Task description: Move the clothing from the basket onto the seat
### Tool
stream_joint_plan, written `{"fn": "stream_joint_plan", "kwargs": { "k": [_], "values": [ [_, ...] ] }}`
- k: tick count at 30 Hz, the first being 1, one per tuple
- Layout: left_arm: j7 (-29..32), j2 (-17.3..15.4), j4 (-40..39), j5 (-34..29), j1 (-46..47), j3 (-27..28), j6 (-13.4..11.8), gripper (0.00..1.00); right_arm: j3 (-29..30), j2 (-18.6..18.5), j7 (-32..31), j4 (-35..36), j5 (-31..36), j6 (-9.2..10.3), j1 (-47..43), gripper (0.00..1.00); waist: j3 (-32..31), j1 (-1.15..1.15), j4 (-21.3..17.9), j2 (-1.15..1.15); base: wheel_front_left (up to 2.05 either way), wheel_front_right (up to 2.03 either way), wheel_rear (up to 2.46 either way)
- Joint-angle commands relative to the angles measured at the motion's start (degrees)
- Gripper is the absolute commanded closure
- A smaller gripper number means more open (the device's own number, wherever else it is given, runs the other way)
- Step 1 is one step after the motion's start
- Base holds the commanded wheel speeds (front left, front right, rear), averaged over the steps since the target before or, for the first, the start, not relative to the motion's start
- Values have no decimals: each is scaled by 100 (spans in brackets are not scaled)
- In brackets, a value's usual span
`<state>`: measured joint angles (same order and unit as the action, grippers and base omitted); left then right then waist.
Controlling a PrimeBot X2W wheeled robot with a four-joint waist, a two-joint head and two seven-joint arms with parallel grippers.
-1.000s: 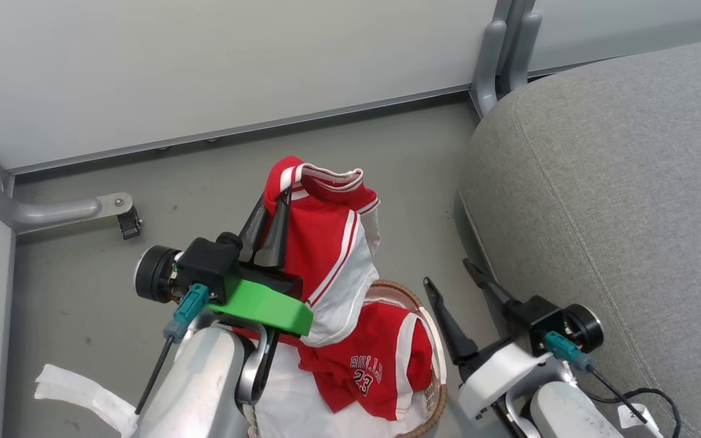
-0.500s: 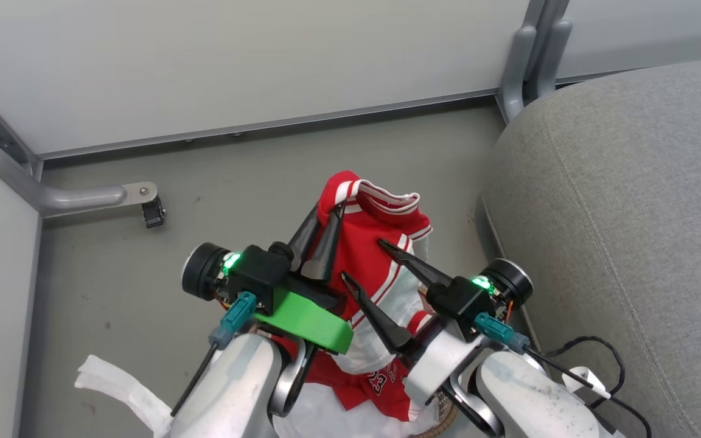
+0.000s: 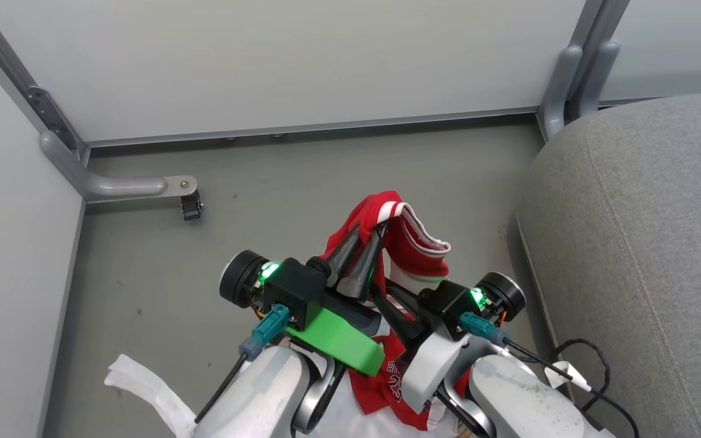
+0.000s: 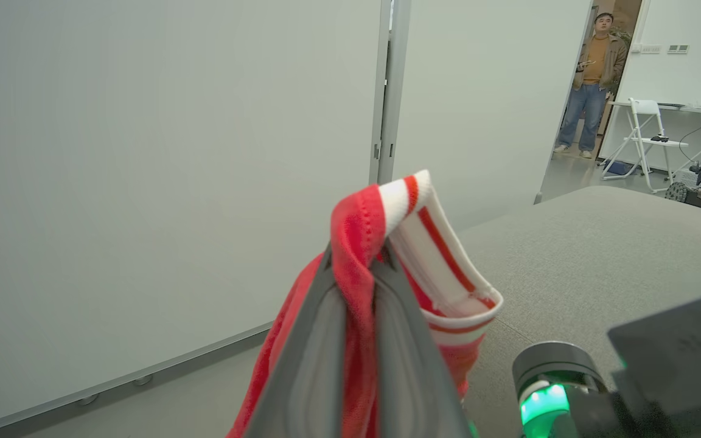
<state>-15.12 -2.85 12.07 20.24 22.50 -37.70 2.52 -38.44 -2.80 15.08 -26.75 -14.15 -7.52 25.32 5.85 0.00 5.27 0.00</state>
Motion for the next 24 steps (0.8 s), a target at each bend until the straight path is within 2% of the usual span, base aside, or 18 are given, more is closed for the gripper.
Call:
{"fn": "stream_joint_plan", "kwargs": {
  "k": [1,3,4,5,6,12,24],
  "values": [
    [-5,-8,-6,12,-5,4,-16,100,20,-28,13,-9,-42,6,15,100,-38,0,11,0,0,0,0],
    [-5,-9,26,-22,-39,54,-40,100,103,-29,13,26,-67,6,-36,100,-47,0,-49,0,0,0,0],
    [-5,-8,34,-45,-51,78,-50,95,150,-30,13,53,-53,6,-65,100,-48,0,-84,0,0,0,0],
    [-5,-9,44,-90,-68,123,-69,53,219,-28,13,110,-39,6,-102,100,-44,0,-146,0,0,0,0],
    [-3,-9,86,-135,-84,142,-60,0,282,-24,13,170,-29,6,-140,100,-35,0,-224,0,0,0,0],
    [-2,-9,237,-380,-78,319,-30,0,556,-28,14,582,117,7,-339,100,53,0,-844,0,0,0,0],
    [-2,-14,460,-758,-155,741,140,0,1145,-23,14,1254,93,6,-697,100,313,0,-2665,0,0,0,0]
  ]
}}
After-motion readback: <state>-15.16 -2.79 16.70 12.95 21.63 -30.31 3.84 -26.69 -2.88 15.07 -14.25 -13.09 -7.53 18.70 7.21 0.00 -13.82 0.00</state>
